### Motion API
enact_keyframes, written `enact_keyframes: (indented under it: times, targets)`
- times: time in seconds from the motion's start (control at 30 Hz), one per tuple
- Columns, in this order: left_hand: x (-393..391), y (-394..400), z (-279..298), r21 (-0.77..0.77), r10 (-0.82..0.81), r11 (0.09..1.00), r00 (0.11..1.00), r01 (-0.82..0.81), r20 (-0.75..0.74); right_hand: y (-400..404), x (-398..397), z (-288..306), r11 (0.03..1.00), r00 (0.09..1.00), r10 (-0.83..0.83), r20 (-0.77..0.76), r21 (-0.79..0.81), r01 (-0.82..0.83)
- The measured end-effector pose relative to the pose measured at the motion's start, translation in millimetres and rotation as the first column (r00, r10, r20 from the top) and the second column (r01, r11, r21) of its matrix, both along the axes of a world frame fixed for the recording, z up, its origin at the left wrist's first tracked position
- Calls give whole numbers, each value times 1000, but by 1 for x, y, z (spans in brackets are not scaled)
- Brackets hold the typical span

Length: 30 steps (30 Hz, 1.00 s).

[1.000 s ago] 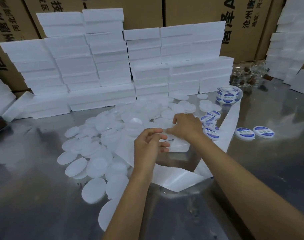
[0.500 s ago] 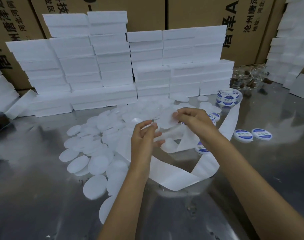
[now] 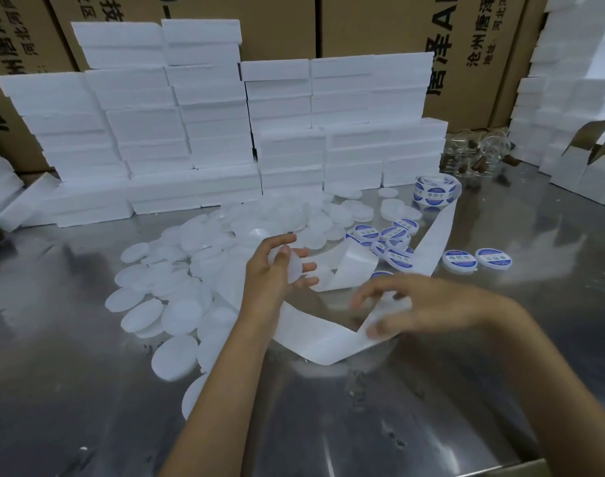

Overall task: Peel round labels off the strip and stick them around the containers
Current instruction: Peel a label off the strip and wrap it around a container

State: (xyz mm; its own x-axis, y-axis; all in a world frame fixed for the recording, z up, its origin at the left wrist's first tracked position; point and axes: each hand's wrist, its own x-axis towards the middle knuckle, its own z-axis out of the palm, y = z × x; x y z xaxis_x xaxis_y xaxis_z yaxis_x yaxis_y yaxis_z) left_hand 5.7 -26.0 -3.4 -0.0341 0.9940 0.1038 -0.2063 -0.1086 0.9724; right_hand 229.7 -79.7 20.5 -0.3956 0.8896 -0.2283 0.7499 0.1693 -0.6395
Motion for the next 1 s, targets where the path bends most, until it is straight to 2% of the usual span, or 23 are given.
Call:
enact_keyframes:
  times: [0.03, 0.1, 0.2, 0.3, 0.37, 0.43, 0.53, 0.6, 0.7, 0.77, 0.8, 0.87, 0.93, 1.0]
  targets:
    - [0, 1, 0, -36, 20, 999, 1000, -20, 17, -6, 5, -4, 997, 996, 63, 65, -45, -61]
    - [-3, 4, 2, -98, 48, 994, 997, -42, 60, -11, 7, -15, 997, 997, 76, 29, -9, -76]
    - [-5, 5, 4, -106, 42, 994, 993, -30, 114, -1, 0, -25, 986, 975, -114, -190, 99, 134]
    - [-6, 1, 10, -59, -87, 992, 943, 111, 320, 11, -5, -25, 965, 894, -247, -373, -6, 263]
    - [-10, 0, 14, 9, -200, 977, 899, 213, 390, 17, -9, -25, 953, 868, -295, -399, -57, 298]
    - [-12, 0, 14, 68, -297, 955, 912, 289, 285, 21, -14, -26, 936, 843, -344, -414, -81, 342]
    - [-1, -3, 4, 73, -322, 939, 934, 335, -153, 23, -19, -29, 894, 755, -427, -498, -111, 433]
    - [9, -5, -5, 1, -326, 938, 883, 346, -338, 23, -20, -31, 871, 685, -454, -569, -122, 476]
    - [15, -4, -17, -64, -340, 930, 781, 361, -524, 22, -21, -34, 865, 581, -438, -686, -144, 481]
    - [17, -3, -21, -83, -355, 921, 731, 381, -582, 20, -19, -33, 880, 531, -407, -743, -163, 447]
    - [17, -3, -22, -85, -357, 920, 731, 382, -581, 19, -17, -33, 892, 534, -385, -753, -155, 424]
    - [18, -1, -23, -74, -338, 928, 742, 365, -579, 16, -14, -34, 925, 598, -304, -742, -80, 371]
    - [16, -1, -22, -61, -324, 933, 751, 356, -575, 12, -13, -36, 927, 699, -215, -682, 83, 366]
    - [15, -1, -22, -60, -329, 930, 749, 362, -576, 11, -15, -36, 894, 759, -192, -623, 208, 397]
